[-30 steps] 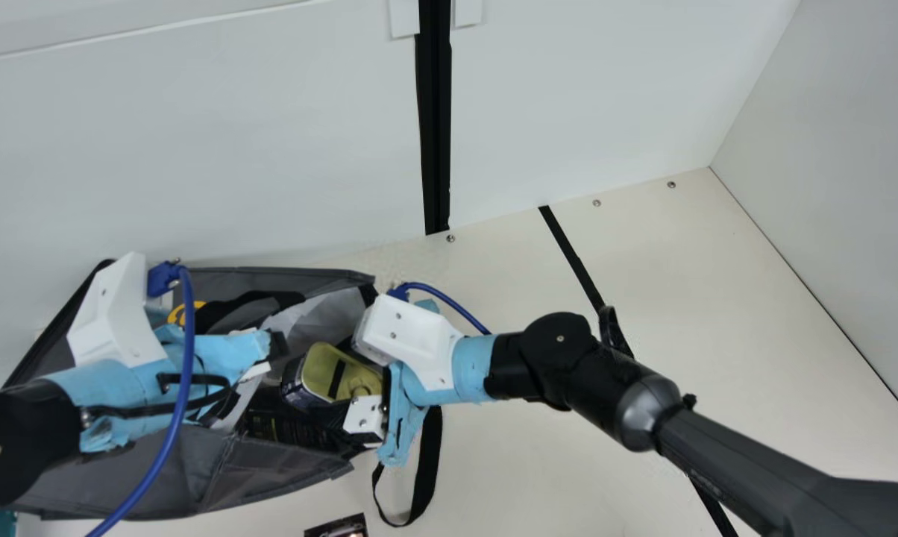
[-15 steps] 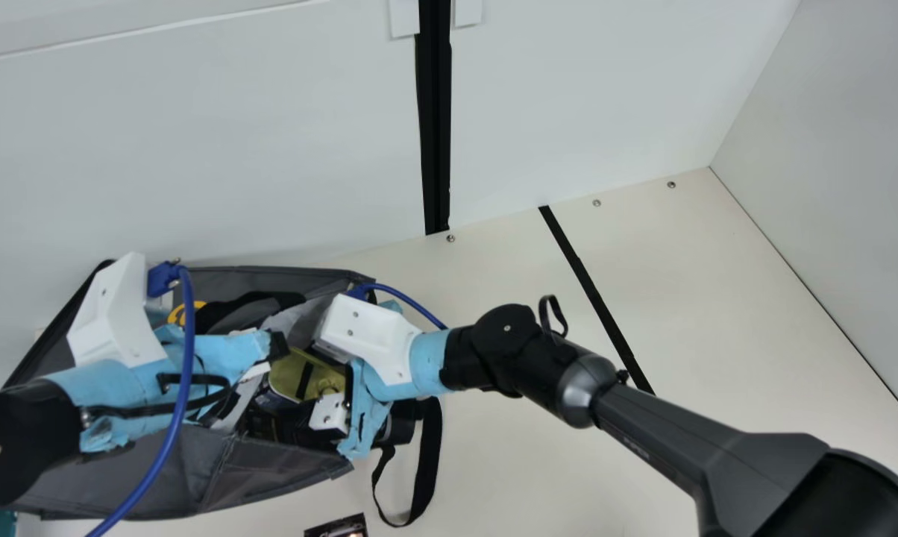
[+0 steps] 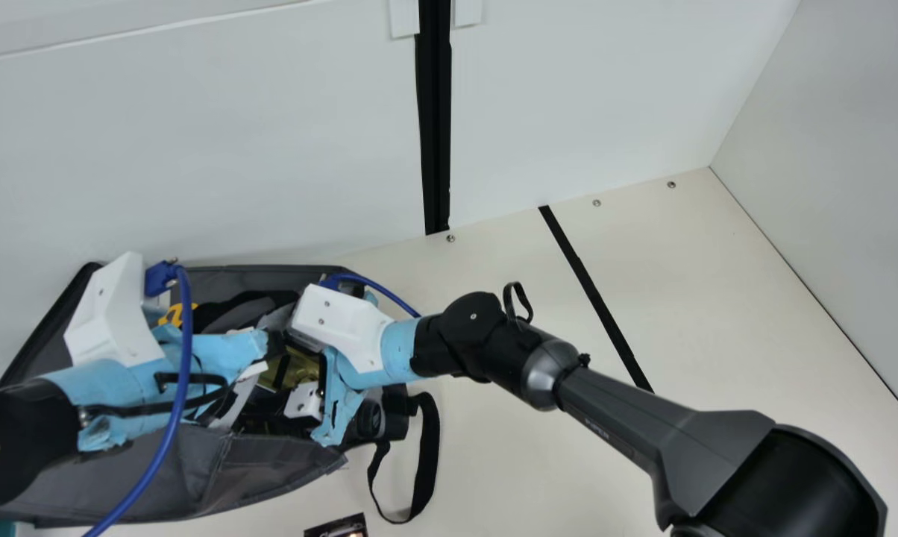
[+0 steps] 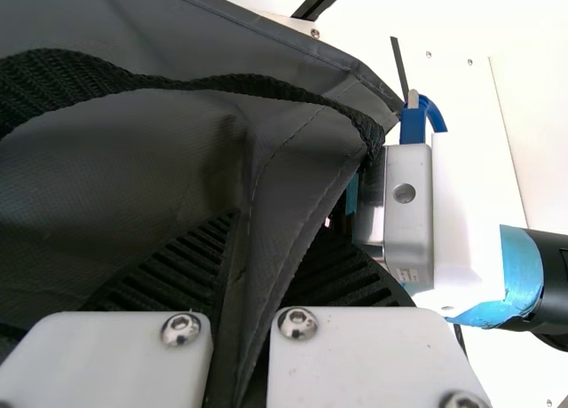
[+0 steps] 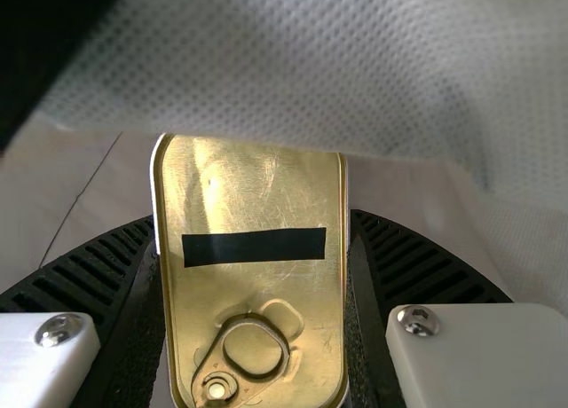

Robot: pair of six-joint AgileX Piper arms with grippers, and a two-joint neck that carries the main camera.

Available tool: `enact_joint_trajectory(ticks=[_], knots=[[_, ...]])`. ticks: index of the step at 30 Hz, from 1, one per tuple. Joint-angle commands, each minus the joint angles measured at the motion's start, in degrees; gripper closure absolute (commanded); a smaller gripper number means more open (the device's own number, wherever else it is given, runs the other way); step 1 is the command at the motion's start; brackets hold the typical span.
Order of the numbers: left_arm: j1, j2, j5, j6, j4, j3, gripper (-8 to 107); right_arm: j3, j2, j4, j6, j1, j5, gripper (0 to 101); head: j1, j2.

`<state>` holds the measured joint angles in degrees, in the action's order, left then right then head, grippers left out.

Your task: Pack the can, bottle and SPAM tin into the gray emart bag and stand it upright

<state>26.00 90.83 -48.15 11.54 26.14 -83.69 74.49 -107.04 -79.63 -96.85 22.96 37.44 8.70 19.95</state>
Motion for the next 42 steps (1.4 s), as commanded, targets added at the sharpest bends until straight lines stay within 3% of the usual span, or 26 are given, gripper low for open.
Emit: enact_joint_trajectory(ticks=[1,19,42], knots=[[0.0,0.0,0.0,0.0,0.0,0.0,107,0.2,-0.1,0.2,0.1,0.1,-0.3,65,1.3,0.0],[0.0,0.0,0.0,0.0,0.0,0.0,107,-1.2,1.4,1.2,0.3,0.0,-0.6,6,1.3,0.0],[0.0,0.0,0.0,0.0,0.0,0.0,107,-8.8,10.6,4.8,2.5,-3.6,-0.9,6,1.3,0.0]])
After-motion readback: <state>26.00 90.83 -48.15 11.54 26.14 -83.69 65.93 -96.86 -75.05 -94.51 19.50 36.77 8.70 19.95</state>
